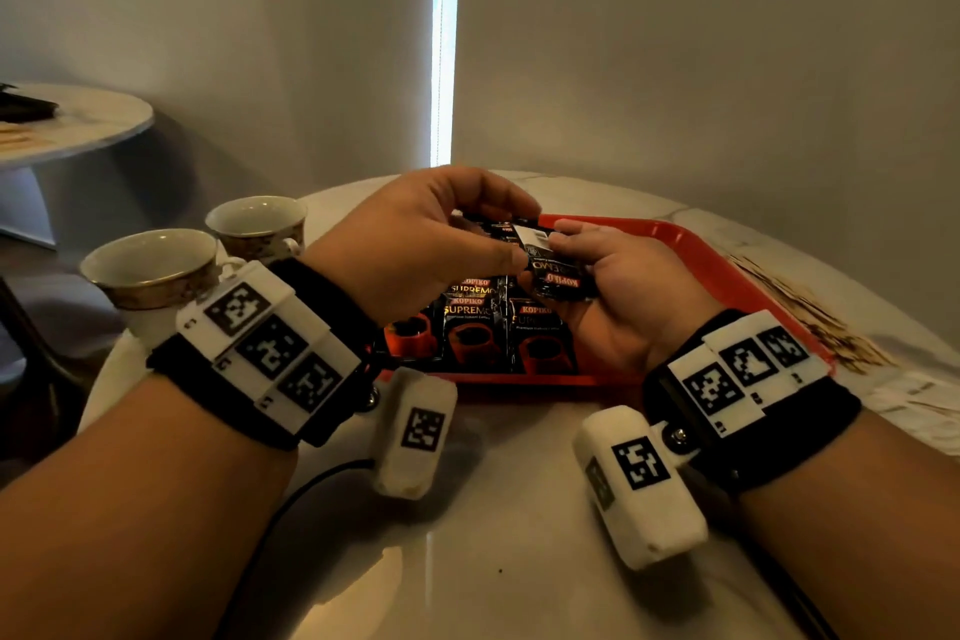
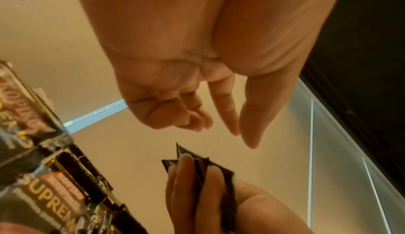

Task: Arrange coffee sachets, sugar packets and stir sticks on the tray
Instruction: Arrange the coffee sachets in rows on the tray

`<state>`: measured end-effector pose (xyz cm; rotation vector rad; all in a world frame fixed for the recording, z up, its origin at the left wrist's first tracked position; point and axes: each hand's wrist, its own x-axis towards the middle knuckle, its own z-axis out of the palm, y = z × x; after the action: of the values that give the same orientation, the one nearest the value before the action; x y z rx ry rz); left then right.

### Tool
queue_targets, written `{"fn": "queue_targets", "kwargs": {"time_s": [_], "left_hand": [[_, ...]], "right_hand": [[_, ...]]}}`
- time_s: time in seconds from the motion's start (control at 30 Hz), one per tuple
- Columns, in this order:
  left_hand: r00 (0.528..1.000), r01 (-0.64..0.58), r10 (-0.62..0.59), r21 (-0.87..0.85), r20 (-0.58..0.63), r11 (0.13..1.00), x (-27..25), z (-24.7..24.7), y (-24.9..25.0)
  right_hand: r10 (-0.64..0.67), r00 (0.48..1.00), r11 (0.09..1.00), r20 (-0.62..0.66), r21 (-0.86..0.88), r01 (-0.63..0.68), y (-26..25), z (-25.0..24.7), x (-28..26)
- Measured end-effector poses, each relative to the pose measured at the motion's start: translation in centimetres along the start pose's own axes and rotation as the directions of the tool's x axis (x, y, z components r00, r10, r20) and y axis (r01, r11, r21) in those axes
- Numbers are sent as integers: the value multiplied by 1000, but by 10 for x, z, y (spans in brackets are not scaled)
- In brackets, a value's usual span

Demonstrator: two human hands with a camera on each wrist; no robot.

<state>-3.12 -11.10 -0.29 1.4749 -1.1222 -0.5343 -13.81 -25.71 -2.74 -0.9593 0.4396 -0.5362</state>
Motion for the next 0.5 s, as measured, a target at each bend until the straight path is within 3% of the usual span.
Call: {"fn": "queue_targets", "kwargs": {"time_s": [0.27,0.43,0.5], "left_hand": [[988,103,-110,64,112,993,0,8,3],[987,155,-153,-56,40,986,2,9,0],[990,116,-113,-29,82,993,1,9,-1]], "right_hand": [[75,997,996,37,42,-76,3,0,2],[68,996,997,64,-28,-66,2,0,3],[73,994,997,79,-28,-71,4,-1,4]]}}
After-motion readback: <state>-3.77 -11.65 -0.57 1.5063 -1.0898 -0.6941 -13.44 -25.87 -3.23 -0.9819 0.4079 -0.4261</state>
